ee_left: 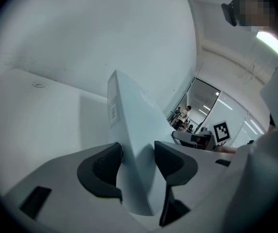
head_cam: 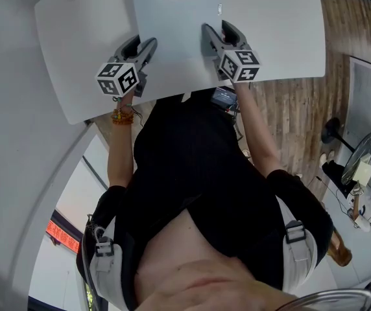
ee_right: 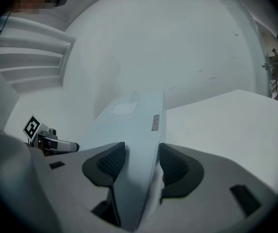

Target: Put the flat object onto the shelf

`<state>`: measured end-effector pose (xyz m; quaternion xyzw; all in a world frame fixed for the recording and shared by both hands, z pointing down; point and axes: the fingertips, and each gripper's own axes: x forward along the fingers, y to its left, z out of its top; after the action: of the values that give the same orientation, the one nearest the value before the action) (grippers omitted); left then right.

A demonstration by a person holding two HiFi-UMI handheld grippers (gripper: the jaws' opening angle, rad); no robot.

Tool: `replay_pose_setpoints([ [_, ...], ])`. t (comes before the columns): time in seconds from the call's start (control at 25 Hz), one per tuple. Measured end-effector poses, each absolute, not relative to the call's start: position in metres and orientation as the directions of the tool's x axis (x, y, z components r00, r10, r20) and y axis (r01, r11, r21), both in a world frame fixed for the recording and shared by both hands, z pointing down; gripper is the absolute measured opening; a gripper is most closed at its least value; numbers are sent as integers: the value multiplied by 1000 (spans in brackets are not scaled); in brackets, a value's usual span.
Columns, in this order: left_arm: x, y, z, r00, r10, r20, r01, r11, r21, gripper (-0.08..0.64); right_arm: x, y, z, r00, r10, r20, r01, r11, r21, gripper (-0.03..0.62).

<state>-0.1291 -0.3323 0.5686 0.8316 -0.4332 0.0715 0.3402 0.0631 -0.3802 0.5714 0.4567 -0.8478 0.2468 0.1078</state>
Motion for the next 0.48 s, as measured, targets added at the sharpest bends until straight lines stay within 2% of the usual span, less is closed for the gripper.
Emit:
replay_pose_setpoints([
  [0.48,-145,-328,596,615,-663,426,-751,-329,572,215,48,-379,595,-550,-713,435,-834,441,-332,215],
])
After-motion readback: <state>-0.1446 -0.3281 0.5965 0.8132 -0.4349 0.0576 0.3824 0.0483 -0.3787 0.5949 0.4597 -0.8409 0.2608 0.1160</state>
